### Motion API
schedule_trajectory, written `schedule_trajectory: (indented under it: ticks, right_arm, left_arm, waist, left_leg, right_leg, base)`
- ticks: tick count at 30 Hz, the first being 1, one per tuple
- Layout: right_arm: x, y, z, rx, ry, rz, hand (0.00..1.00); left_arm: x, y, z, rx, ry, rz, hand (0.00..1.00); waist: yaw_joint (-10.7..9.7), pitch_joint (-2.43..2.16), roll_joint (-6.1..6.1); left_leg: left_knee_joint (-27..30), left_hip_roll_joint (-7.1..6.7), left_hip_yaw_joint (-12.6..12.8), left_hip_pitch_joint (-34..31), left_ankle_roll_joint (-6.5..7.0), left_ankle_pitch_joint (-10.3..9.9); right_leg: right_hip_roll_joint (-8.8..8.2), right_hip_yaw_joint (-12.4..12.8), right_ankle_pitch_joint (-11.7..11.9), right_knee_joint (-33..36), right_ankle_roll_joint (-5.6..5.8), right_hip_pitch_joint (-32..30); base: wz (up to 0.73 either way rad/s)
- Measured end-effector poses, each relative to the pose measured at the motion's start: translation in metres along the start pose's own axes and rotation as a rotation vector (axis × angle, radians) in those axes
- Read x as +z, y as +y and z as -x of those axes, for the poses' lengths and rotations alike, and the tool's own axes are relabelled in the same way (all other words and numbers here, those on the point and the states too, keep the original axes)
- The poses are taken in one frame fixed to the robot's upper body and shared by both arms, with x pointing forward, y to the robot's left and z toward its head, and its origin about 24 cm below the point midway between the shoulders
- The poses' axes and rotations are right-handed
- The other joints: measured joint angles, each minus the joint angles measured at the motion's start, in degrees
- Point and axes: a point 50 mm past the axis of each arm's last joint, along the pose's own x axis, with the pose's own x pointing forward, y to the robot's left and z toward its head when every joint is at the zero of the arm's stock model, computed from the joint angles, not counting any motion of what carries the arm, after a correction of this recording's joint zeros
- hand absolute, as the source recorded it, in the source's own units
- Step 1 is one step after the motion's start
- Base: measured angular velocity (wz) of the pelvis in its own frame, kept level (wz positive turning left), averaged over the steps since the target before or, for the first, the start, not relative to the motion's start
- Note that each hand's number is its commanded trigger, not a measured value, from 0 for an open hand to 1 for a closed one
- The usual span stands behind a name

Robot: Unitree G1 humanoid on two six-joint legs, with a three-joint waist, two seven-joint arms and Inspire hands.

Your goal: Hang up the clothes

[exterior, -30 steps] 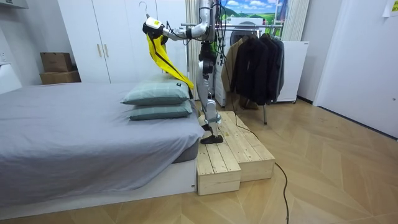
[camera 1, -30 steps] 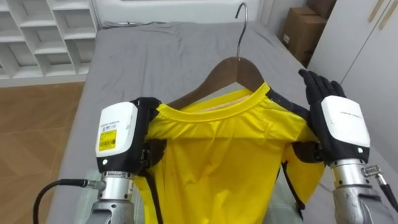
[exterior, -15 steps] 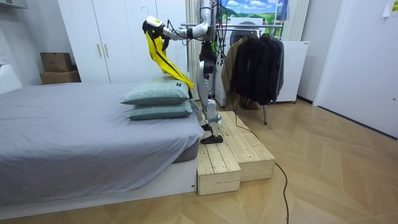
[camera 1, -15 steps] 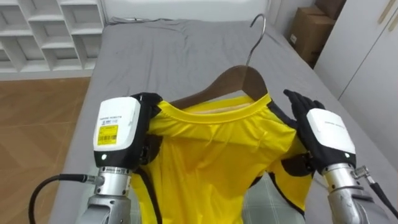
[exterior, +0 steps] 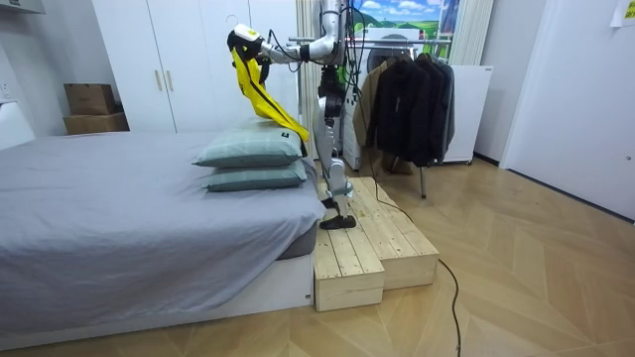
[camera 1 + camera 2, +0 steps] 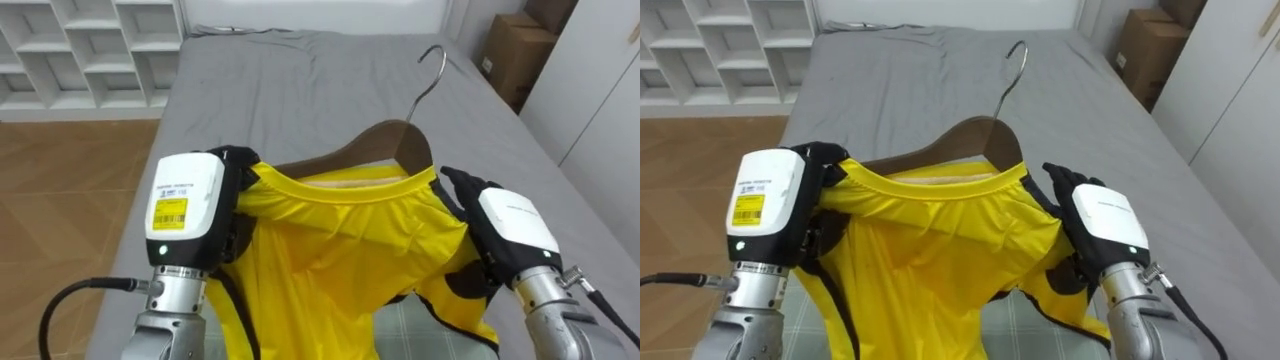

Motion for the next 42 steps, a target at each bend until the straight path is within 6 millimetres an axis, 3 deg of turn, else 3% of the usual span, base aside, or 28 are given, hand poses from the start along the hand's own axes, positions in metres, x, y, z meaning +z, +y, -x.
schedule_trajectory:
  ticks: [15, 28, 42]
  right_arm:
    - [0.002, -0.002, -0.004, 0.006, 0.004, 0.001, 0.0]
    - [0.019, -0.016, -0.017, -0.151, -0.029, -0.026, 0.0]
    - [0.024, -0.018, -0.017, -0.261, -0.019, -0.068, 0.0]
  left_arm:
    - [0.003, -0.002, 0.0, 0.012, 0.014, 0.022, 1.0]
    - [0.006, -0.003, 0.0, 0.052, 0.054, 0.072, 1.0]
    - [0.013, -0.009, 0.003, 0.057, 0.076, 0.118, 1.0]
  waist:
    - [0.15, 0.03, -0.35]
    - [-0.07, 0.03, -0.24]
    - [-0.2, -0.12, 1.23]
  left_leg:
    - [0.16, -0.11, 0.0, -0.08, 0.01, 0.0]
    - [0.74, -0.26, -0.39, -0.33, 0.01, 0.0]
    - [0.61, -0.27, -0.93, -0.31, 0.02, 0.01]
  right_leg:
    - [-0.1, 0.05, 0.0, 0.12, 0.0, -0.03]
    - [-0.21, -0.28, 0.0, 0.09, 0.0, 0.24]
    - [-0.26, -0.93, 0.01, 0.33, 0.01, 0.31]
  base:
    - [0.0]
    - [0.0]
    - [0.02]
